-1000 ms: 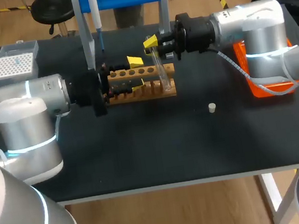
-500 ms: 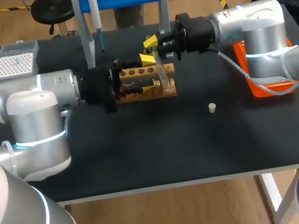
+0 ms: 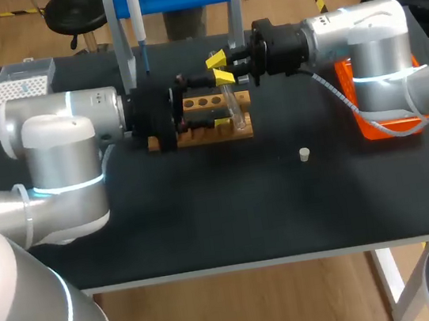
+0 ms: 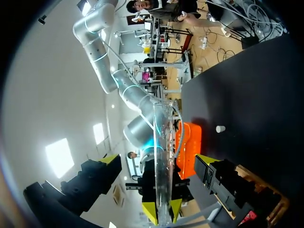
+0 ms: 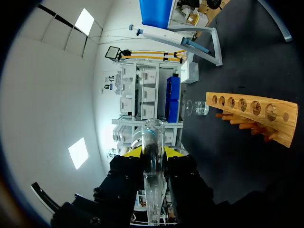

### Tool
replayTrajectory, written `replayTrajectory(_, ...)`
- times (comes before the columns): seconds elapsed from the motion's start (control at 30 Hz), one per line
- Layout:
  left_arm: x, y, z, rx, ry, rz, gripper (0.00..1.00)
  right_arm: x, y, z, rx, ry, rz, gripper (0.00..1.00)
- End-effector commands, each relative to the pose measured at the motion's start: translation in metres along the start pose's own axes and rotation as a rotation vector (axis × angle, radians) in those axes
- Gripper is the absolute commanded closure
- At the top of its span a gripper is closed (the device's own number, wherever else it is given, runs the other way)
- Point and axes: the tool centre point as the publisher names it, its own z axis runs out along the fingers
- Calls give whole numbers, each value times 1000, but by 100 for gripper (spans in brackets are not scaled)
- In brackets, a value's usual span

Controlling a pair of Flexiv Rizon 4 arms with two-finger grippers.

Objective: Invert the test tube, pick up the pipette, mount the tip to pipette, aspirate from beaker and dispense into the tube, eject the tip, return the pipette, and cap with the stopper.

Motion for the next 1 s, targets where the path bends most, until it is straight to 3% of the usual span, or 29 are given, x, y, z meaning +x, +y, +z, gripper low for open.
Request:
replayTrajectory(0.03,0,-2,5,-10,-1,-1,0,1,0,0,-1,-4,0,100)
replayTrajectory(0.43,0,-7,12,-23,-29,-7,9,1,0,0,-1,-4,0,100)
replayTrajectory(0.47,0,-8,12,-26,-36,-5,18,1,0,0,-1,-4,0,100)
replayTrajectory(0.6,0,-8,12,-38,-60,9,26,1,0,0,-1,-4,0,100)
replayTrajectory(0.87,0,-9,13,-40,-69,13,31,1,0,0,-1,-4,0,100)
replayTrajectory(1.0,1,-10,13,-37,-70,15,39,1,0,0,-1,-4,0,100)
